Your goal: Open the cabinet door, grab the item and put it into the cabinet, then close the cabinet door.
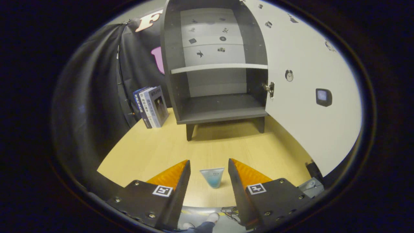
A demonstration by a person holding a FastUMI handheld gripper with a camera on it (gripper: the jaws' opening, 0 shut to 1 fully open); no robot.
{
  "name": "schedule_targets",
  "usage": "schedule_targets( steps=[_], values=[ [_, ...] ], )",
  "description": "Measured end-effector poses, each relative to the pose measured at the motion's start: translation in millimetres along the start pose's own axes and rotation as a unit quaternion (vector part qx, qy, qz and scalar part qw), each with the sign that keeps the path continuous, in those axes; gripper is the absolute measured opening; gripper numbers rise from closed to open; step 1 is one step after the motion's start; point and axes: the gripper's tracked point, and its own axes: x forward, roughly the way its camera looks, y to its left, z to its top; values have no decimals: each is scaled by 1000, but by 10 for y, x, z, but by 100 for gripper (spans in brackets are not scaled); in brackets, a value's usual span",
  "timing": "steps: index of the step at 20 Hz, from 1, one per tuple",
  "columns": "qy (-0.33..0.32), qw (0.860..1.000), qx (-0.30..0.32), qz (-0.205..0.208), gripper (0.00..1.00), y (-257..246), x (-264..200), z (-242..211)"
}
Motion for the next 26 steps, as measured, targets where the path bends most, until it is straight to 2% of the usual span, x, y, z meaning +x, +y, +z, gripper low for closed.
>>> schedule_targets(
  steps=[14,20,21,24,26],
  values=[
    [50,999,8,0,70,16,128,-282],
    [40,999,10,-16,69,-34,244,-296],
    [40,999,11,-18,61,-34,237,-307],
    [37,999,9,-17,54,-37,249,-295],
    [39,999,7,-12,54,-32,243,-303]
  ],
)
